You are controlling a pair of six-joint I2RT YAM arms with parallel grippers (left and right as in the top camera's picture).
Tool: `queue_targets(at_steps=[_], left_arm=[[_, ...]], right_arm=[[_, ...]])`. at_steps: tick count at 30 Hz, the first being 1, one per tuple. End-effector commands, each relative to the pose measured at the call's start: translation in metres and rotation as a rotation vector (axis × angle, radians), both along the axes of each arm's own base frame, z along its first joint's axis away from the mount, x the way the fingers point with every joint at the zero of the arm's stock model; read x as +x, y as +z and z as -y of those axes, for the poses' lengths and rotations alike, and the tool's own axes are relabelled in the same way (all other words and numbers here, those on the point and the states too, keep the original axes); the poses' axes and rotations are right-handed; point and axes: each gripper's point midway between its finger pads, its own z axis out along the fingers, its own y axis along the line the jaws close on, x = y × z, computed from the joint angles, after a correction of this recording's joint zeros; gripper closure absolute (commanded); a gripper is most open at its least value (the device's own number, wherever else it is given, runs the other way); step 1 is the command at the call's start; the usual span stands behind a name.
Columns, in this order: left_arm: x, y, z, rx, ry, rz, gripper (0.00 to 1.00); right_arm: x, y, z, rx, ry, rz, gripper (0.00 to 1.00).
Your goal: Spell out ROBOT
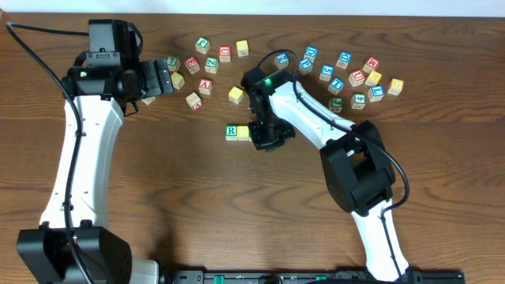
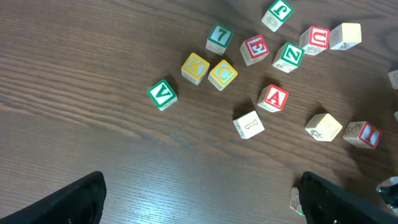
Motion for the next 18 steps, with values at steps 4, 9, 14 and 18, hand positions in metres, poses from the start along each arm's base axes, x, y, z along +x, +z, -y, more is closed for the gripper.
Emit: queue_targets(at_steps=[4, 9, 14, 18], left_arm=[[0.003, 0.011, -0.002, 0.009, 0.000, 0.027, 0.03], [0.002, 0.011, -0.002, 0.009, 0.000, 0.027, 0.03], [0.003, 0.011, -0.002, 0.009, 0.000, 0.027, 0.03], [0.002, 0.011, -0.002, 0.009, 0.000, 0.027, 0.03]], right_arm=[[0.003, -0.002, -0.001, -0.002, -0.009, 0.018, 0.95], [0.003, -0.002, -0.001, -0.002, -0.008, 0.016, 0.97], [-0.002, 0.011, -0.003, 0.020, -0.014, -0.004, 0.99], [0.010, 0.039, 0.004, 0.048, -0.036, 0.064, 0.99]])
